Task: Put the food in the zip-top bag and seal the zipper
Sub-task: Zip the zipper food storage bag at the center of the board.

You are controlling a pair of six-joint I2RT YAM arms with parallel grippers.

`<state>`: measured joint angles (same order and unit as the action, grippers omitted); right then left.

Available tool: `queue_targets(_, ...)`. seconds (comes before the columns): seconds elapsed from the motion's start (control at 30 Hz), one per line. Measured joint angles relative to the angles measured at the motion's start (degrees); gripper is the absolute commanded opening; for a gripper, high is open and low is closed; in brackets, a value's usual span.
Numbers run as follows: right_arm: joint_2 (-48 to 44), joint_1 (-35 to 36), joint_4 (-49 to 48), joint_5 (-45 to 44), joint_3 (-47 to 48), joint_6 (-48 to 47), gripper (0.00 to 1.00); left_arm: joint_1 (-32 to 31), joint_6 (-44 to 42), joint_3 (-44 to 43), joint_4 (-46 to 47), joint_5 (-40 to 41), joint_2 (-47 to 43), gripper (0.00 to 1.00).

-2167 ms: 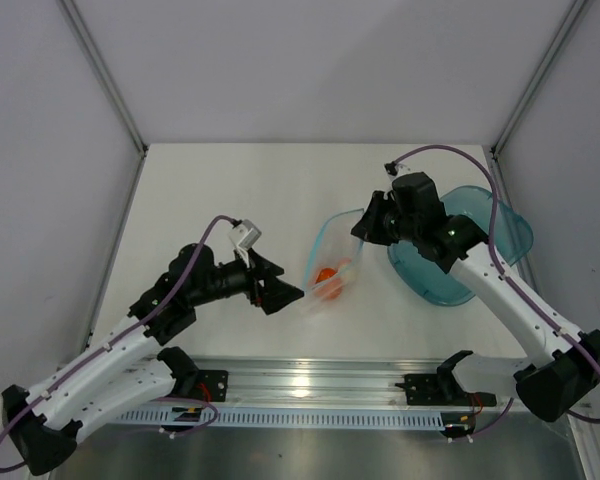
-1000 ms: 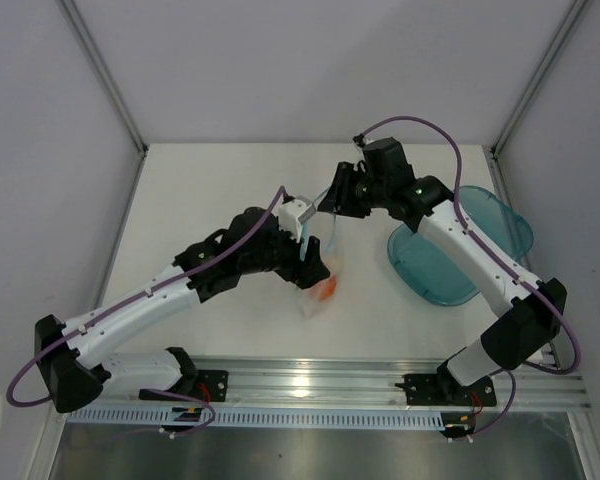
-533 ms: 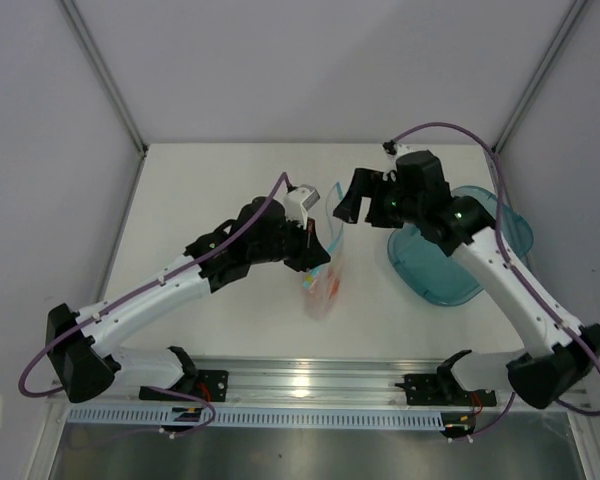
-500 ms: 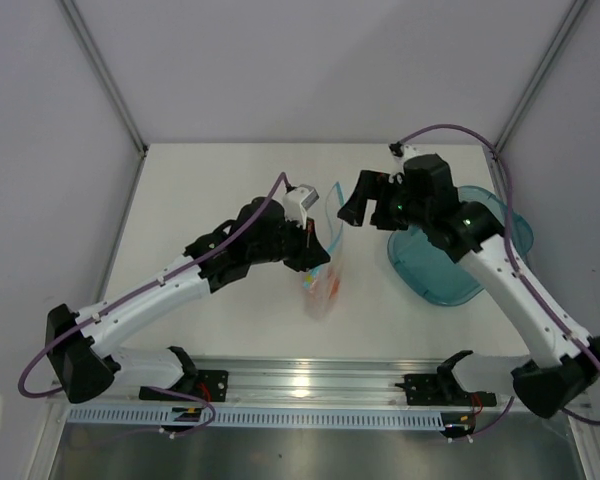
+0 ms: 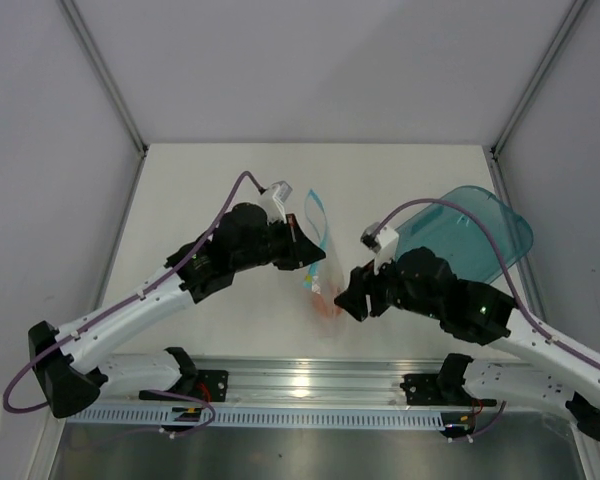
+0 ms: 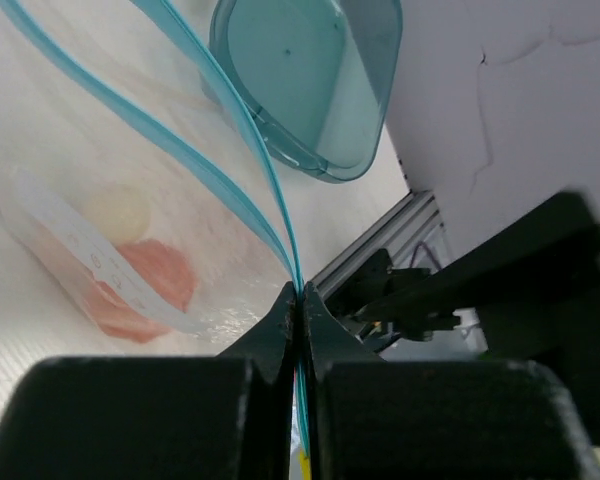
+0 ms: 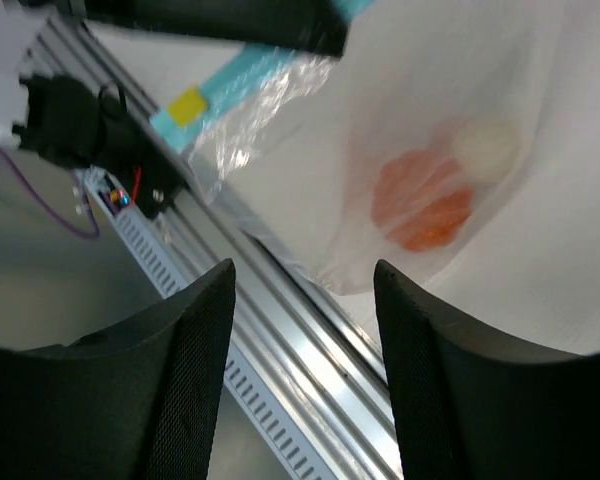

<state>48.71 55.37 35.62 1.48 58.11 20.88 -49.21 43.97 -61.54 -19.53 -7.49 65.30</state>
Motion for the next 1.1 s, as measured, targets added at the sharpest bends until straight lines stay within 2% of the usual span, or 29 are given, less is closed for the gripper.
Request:
queue_targets(0.17,-0.8,16.4,-6.2,-13.0,-7.6,-1.0,0.66,0.0,8.6,0.1,-1.2,1.7,-0.7,0.01)
queue_targets(0.27,-0.2,22.8,-9.9,-20.9,-10.0,-2.7,0.67,0.0,12.9,0.2,-2.7,2.7,-0.7,0.01)
queue_targets(0.47,4.6,25.9,-17.7,-36.2,-10.6,-7.5,0.68,0.0,18.9,0.3,-5.2,3.1,0.0,0.01)
queue_targets(0.57,6.7,26.3,-23.2,-41.2,-11.8,-11.0,0.67,-0.1,20.7,0.9,-5.3,3.1,0.0,0.01)
queue_targets(0.93,10.0,27.9,-43.1,-49.3,-18.9,-23.4,0.63,-0.1,24.9,1.2,-6.1,4.6,-0.1,0.01)
queue_targets(1.1,12.6,30.3,-49.0,-52.5,-18.9,-26.9,0.70,-0.1,26.8,1.2,-7.0,5.0,-0.1,0.01)
